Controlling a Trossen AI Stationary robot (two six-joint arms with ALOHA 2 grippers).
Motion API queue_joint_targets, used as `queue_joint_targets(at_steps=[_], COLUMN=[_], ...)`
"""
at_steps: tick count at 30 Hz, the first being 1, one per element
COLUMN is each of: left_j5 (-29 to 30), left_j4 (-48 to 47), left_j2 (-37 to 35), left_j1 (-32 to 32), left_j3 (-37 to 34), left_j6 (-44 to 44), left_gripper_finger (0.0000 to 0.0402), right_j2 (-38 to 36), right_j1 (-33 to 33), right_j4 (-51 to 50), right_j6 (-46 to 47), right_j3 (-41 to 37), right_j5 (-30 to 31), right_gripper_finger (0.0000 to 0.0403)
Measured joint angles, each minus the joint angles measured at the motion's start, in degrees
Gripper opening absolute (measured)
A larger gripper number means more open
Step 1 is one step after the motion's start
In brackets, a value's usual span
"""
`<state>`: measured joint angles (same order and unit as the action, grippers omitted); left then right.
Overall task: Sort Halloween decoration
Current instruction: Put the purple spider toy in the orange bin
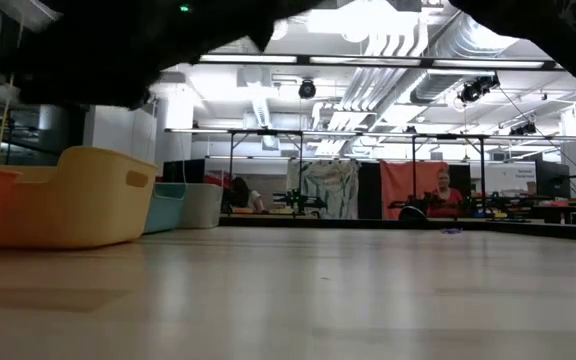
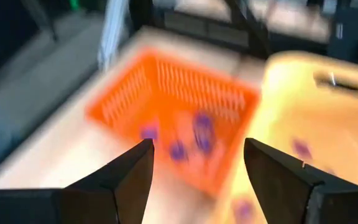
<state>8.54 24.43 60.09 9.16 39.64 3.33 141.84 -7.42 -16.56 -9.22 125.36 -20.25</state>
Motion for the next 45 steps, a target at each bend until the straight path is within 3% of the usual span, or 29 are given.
queue_joint_targets(at_steps=[6, 14, 18, 24, 28, 31, 34, 36, 39, 45], left_j5=[2.6, 7.1, 7.1, 7.1, 7.1, 7.1, 7.1, 7.1, 7.1, 7.1], left_j4=[1.9, 5.4, 5.1, 5.0, 4.9, 4.6, 3.7, 3.6, 3.7, 3.7], left_j2=[-1.1, -1.1, -1.1, -1.1, -1.1, -1.1, -1.1, -1.1, -1.1, -1.1], left_j1=[1.1, 3.2, 4.1, 5.3, 5.5, 5.5, 5.6, 5.8, 6.3, 7.4], left_j3=[0.0, 0.0, 0.0, 0.0, 0.0, 0.0, 0.0, 0.0, 0.0, 0.0], left_j6=[0.0, -0.6, -1.5, -1.5, -1.5, -1.5, -1.6, -1.6, -1.6, -0.6], left_gripper_finger=[0.0000, 0.0000, 0.0000, 0.0000, 0.0000, 0.0000, 0.0000, 0.0000, 0.0000, 0.0000], right_j2=[-0.8, -13.3, -24.0, -45.9, -61.1, -70.5, -77.0, -79.4, -80.0, -74.8], right_j1=[3.8, 8.8, 11.3, 14.6, 15.5, 15.4, 15.9, 17.8, 24.3, 42.2], right_j4=[-32.8, -47.6, -44.4, -29.8, -21.8, -17.0, -13.5, -10.9, -8.6, -8.2], right_j6=[-12.4, -14.6, -11.1, 1.6, 18.8, 40.5, 68.2, 77.8, 79.2, 70.4], right_j3=[9.4, -5.5, -20.8, -53.8, -73.0, -82.9, -89.1, -91.2, -91.4, -87.4], right_j5=[0.0, 0.2, 0.1, 1.5, 9.2, 21.4, 35.5, 42.0, 45.9, 44.6], right_gripper_finger=[0.0237, 0.0220, 0.0211, 0.0204, 0.0204, 0.0204, 0.0204, 0.0204, 0.0204, 0.0204])
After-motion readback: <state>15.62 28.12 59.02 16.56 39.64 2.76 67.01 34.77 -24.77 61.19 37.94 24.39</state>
